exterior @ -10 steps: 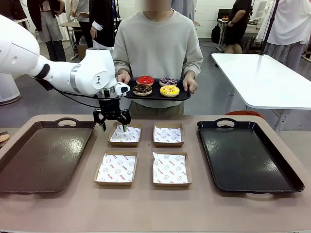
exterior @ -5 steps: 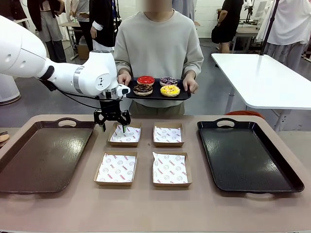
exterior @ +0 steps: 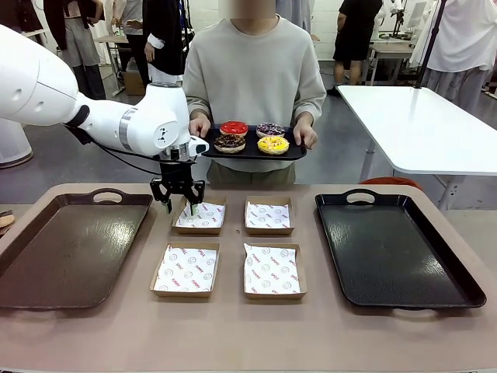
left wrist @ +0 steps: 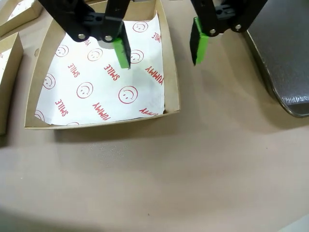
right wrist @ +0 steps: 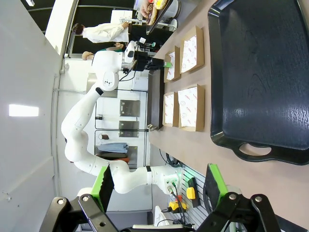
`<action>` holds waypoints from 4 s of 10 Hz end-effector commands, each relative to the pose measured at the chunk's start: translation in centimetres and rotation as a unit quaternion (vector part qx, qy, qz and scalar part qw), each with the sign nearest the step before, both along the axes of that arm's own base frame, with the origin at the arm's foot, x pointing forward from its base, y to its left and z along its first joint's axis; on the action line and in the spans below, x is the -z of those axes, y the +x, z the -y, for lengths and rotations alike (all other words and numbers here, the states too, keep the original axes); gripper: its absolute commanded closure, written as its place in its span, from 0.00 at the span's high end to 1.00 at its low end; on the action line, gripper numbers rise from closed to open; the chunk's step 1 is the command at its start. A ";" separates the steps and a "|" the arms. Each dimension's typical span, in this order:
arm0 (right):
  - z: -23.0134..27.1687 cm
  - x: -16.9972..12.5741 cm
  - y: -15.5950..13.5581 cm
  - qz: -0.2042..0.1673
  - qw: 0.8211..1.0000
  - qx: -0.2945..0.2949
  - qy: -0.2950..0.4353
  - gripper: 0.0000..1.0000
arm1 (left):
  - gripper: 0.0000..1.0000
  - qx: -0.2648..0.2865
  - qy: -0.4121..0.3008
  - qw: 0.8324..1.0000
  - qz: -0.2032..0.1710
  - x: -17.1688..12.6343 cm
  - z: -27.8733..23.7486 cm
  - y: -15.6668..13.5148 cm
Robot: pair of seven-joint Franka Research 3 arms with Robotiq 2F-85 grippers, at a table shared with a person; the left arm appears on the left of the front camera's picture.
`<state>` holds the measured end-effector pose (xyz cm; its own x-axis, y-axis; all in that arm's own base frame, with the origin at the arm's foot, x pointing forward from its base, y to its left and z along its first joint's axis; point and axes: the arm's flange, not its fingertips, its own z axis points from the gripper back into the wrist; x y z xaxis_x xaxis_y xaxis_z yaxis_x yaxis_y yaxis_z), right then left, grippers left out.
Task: Individually package the donuts and arrange them on the tray.
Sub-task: Pick up one Paper togo box, then place the picked Paper togo box on the Handle tray while simultaneously picking up another Paper togo box from the table with the other hand.
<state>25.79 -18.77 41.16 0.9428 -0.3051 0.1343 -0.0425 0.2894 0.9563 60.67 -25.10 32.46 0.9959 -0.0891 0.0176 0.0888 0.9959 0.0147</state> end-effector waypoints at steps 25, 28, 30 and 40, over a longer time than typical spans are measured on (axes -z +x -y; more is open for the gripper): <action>0.1 0.0 0.0 -0.001 1.000 0.002 0.002 1.00 | 0.00 -0.021 -0.029 0.999 0.003 -18.2 -2.4 -5.4; 0.1 0.0 0.0 -0.001 1.000 0.002 0.002 1.00 | 0.00 -0.021 -0.029 0.999 0.003 -18.2 -2.4 -5.4; 0.1 0.0 0.0 -0.001 1.000 0.002 0.002 1.00 | 0.00 -0.021 -0.029 0.999 0.003 -18.2 -2.4 -5.4; 0.1 0.0 0.0 -0.001 1.000 0.002 0.002 1.00 | 0.00 -0.021 -0.029 0.999 0.003 -18.2 -2.4 -5.4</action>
